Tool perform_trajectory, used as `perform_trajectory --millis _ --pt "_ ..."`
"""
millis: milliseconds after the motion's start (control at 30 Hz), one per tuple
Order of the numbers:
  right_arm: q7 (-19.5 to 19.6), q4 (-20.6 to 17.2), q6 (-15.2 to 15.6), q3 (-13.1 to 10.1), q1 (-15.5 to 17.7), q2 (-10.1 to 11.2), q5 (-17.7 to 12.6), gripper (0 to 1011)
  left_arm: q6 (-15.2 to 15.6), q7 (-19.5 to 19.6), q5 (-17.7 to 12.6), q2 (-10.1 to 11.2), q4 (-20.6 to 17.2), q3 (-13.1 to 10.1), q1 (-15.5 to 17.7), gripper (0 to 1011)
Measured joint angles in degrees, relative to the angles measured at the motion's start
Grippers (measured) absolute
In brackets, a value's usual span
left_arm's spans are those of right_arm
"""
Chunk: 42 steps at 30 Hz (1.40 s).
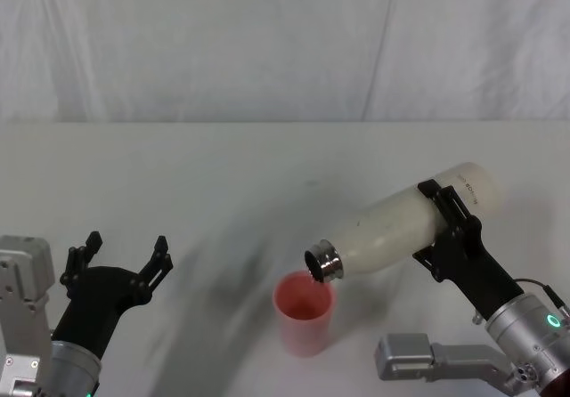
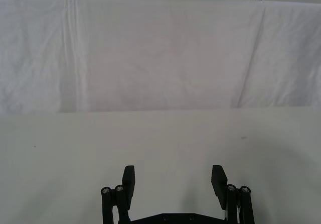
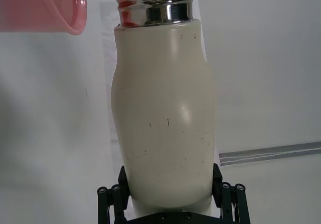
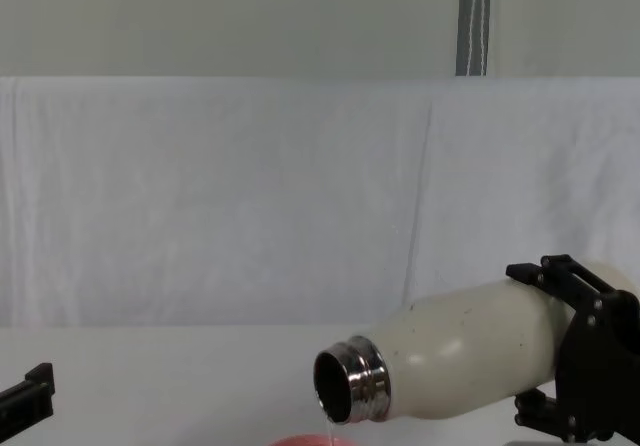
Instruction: Grasp the thermos with one hand and pour water into the cup lid.
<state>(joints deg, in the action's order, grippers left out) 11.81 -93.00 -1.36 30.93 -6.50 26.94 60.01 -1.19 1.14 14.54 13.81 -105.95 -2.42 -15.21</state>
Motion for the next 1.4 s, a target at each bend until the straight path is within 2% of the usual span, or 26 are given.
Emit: perform_trajectory --millis 1400 --pt "0.24 0.14 0.15 0.08 -0.08 0.03 0.28 953 0.0 0.0 0.0 -0.01 0.0 0.0 0.0 1001"
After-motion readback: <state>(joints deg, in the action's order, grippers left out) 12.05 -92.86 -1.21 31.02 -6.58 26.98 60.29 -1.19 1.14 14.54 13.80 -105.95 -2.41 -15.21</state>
